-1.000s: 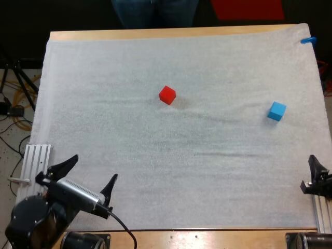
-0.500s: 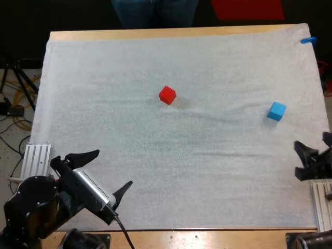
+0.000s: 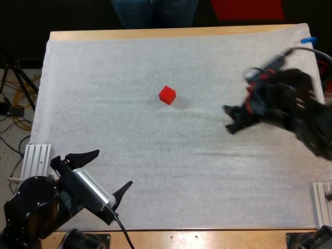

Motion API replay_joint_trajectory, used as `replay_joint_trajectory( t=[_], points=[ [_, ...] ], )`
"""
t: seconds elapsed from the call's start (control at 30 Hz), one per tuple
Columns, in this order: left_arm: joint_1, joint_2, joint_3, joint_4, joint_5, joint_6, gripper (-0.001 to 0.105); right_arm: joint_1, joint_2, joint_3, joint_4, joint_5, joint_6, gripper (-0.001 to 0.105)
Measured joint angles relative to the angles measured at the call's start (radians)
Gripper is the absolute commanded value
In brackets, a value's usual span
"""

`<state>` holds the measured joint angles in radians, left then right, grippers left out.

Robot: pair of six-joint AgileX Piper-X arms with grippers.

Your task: Stack red cube on blue cube

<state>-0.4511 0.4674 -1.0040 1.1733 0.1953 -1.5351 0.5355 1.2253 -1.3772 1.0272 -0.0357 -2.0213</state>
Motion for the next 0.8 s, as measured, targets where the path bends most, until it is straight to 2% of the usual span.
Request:
replay_joint_trajectory(
  t=[0.3, 0.8],
  points=[
    [0.0, 0.0, 0.0, 0.0, 0.0, 0.0, 0.087, 0.027, 0.337, -0.208, -0.066, -0.013, -0.091, 0.071],
    [0.0, 0.0, 0.0, 0.0, 0.0, 0.0, 0.087, 0.045, 0.735, -0.456, -0.161, -0.08, -0.112, 0.071]
  ],
)
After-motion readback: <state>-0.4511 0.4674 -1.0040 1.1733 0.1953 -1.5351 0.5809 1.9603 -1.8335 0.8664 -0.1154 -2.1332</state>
